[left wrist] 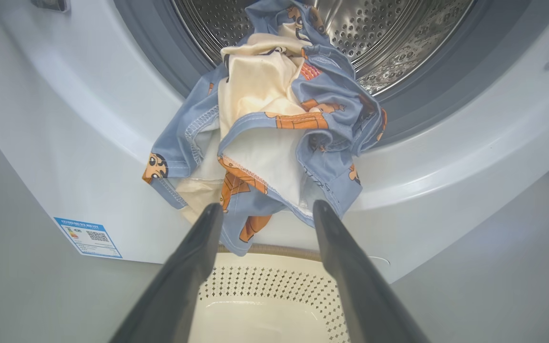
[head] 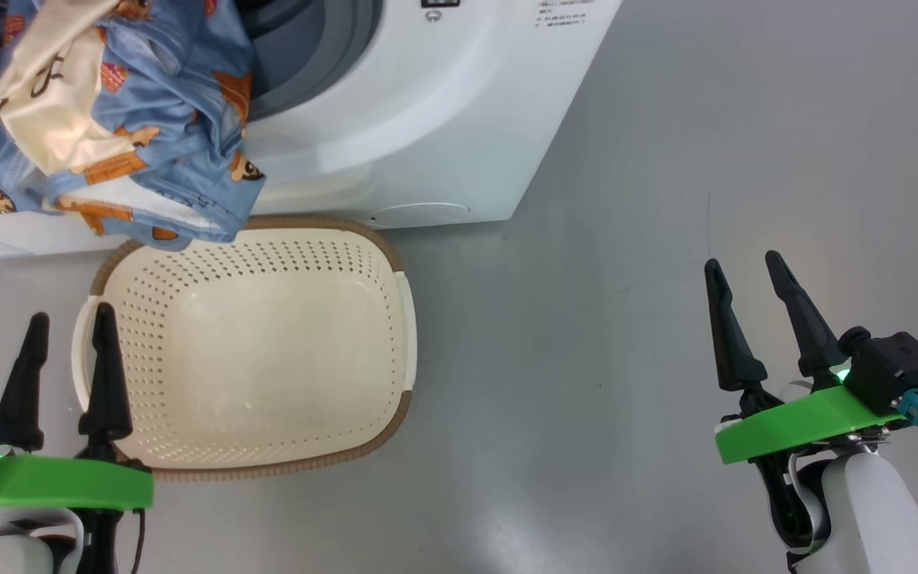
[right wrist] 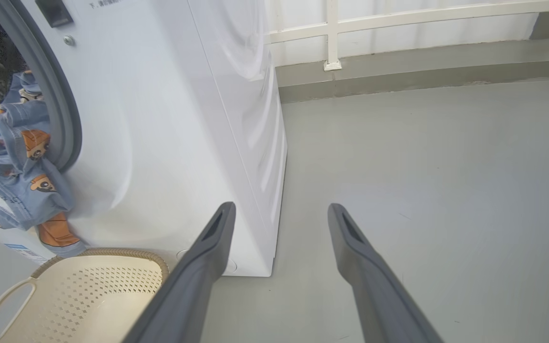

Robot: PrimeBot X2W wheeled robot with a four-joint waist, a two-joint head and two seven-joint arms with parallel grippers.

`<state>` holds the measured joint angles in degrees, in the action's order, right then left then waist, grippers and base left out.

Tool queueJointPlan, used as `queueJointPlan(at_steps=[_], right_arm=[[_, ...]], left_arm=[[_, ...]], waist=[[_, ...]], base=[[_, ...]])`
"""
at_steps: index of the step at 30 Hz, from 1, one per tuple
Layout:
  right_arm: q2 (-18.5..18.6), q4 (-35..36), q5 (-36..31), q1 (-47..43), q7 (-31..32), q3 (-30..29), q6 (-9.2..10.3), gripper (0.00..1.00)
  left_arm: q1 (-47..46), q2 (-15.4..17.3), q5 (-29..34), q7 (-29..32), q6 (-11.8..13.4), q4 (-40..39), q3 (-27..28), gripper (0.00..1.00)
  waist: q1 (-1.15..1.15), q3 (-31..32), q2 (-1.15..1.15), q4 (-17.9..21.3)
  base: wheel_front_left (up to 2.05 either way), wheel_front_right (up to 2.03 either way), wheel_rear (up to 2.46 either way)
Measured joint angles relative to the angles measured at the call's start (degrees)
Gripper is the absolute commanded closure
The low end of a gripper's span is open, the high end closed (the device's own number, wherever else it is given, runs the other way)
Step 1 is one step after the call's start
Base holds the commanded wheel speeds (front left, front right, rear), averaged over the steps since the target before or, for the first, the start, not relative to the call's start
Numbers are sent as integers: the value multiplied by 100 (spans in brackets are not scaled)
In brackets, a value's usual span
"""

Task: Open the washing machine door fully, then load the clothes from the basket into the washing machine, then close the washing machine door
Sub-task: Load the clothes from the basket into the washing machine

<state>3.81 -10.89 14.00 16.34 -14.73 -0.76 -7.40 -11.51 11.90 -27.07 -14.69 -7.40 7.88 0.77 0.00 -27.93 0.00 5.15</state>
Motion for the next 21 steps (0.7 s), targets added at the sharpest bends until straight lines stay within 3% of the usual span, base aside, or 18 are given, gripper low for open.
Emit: queueJointPlan(at_steps=[9,21], right_arm=[[-5,10,0,5,0,0,0,0],[-21,43,0,150,0,11,0,0]], left_arm=[[-113,21,-291,1,0,271,-100,0],[-1132,245,-766,1,0,1244,-588,0]], waist=[[0,-97,0,-8],[0,-351,0,-14]], base=[[0,0,0],[0,0,0]])
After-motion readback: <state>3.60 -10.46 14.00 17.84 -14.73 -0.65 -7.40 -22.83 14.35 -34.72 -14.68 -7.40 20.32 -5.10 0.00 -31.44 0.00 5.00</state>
